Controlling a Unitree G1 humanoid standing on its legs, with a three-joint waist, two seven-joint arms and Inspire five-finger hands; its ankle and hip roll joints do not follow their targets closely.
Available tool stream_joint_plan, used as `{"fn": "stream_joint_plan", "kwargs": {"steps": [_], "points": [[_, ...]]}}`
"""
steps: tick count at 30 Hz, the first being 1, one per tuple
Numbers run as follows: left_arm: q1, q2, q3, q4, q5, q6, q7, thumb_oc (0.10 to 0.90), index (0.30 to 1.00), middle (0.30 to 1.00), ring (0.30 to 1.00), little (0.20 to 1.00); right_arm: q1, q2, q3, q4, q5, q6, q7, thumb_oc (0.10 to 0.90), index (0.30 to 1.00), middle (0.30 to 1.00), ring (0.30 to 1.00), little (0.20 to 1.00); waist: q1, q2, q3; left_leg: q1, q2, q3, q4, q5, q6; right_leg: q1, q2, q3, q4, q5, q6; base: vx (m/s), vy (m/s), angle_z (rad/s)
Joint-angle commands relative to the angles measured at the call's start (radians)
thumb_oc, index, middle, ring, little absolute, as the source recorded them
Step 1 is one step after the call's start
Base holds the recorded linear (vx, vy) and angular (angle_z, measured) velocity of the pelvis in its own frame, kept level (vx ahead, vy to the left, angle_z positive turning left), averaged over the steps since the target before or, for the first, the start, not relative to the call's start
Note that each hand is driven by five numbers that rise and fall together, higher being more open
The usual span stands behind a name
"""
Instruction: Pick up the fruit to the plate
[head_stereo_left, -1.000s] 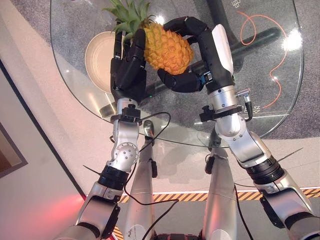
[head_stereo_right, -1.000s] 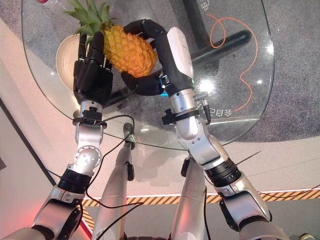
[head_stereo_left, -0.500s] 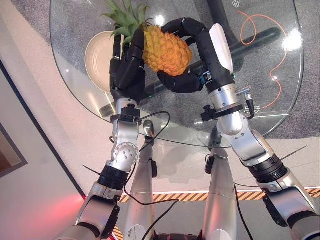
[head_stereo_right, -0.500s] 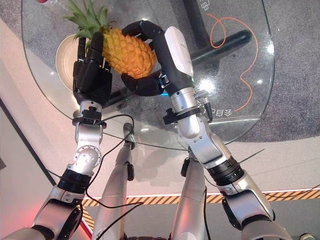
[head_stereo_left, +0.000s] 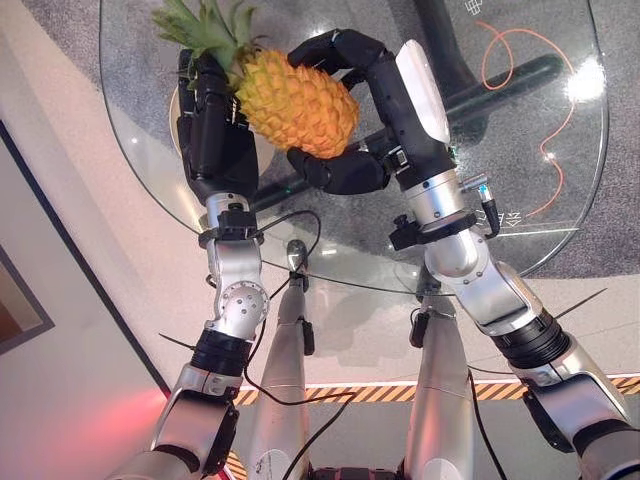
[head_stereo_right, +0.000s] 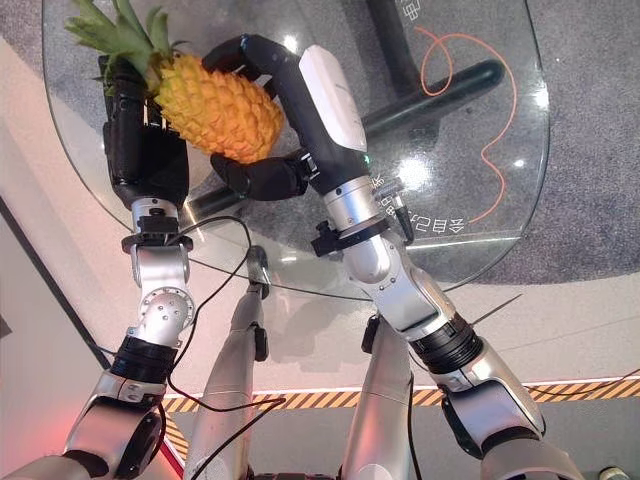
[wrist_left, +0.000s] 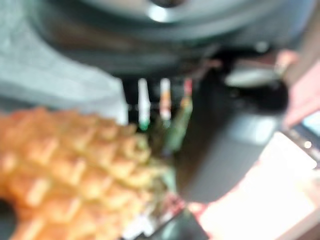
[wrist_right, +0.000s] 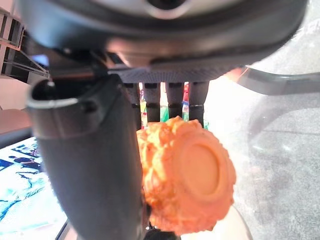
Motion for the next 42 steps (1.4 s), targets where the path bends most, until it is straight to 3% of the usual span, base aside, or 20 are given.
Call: {"fn": "stream_joint_plan", "kwargs": {"steps": [1,15,16,17,18,42], "points": [[-0.142,0.044,-0.013,-0.137,0.104,-0.070,-0.104,0.100,0.300,0.300,0.300,0.200,-0.108,0.014,-0.015,-0.097,-0.045,-0.070,0.007,0.100,0.300,0.300,0.300,0.200,0.007,-0.040,-0.016,-0.022,-0.038,-0.017,0.094,-0.070,0.027,0.070,0.065,-0.072,-0.180,0.166,-0.035,0.00,0.000,0.00],[-0.146,0.039,-0.010,-0.130,0.103,-0.087,-0.111,0.100,0.300,0.300,0.300,0.200,-0.106,0.024,-0.022,-0.091,-0.051,-0.073,0.005,0.100,0.300,0.300,0.300,0.200,0.006,-0.039,-0.016,-0.021,-0.041,-0.018,0.087,-0.068,0.027,0.070,0.067,-0.069,-0.186,0.167,-0.035,0.00,0.000,0.00],[-0.147,0.039,-0.009,-0.130,0.104,-0.089,-0.109,0.100,0.300,0.300,0.300,0.200,-0.110,0.023,-0.023,-0.093,-0.039,-0.068,0.001,0.427,0.580,0.580,0.580,0.527,0.006,-0.039,-0.016,-0.020,-0.041,-0.018,0.085,-0.068,0.027,0.072,0.067,-0.068,-0.188,0.167,-0.035,0.00,0.000,0.00],[-0.147,0.039,-0.009,-0.131,0.104,-0.089,-0.109,0.100,0.300,0.300,0.300,0.200,-0.110,0.023,-0.023,-0.093,-0.039,-0.068,0.001,0.427,0.580,0.580,0.580,0.527,0.006,-0.038,-0.016,-0.020,-0.041,-0.018,0.085,-0.067,0.027,0.072,0.067,-0.068,-0.188,0.168,-0.035,0.00,0.000,0.00],[-0.151,0.037,-0.009,-0.127,0.108,-0.095,-0.108,0.100,0.300,0.300,0.300,0.200,-0.109,0.026,-0.027,-0.090,-0.027,-0.066,-0.005,0.800,0.900,0.900,0.900,0.900,0.006,-0.038,-0.016,-0.020,-0.041,-0.018,0.081,-0.065,0.027,0.071,0.067,-0.069,-0.190,0.170,-0.035,0.00,0.000,0.00],[-0.166,0.014,0.030,-0.125,0.172,-0.205,-0.004,0.100,0.300,0.300,0.300,0.200,-0.104,0.054,-0.058,-0.070,-0.031,-0.076,-0.048,0.800,0.900,0.900,0.900,0.900,0.005,-0.041,-0.016,-0.023,-0.041,-0.018,0.065,-0.051,0.028,0.068,0.067,-0.070,-0.202,0.180,-0.037,0.00,0.000,0.00]]}}
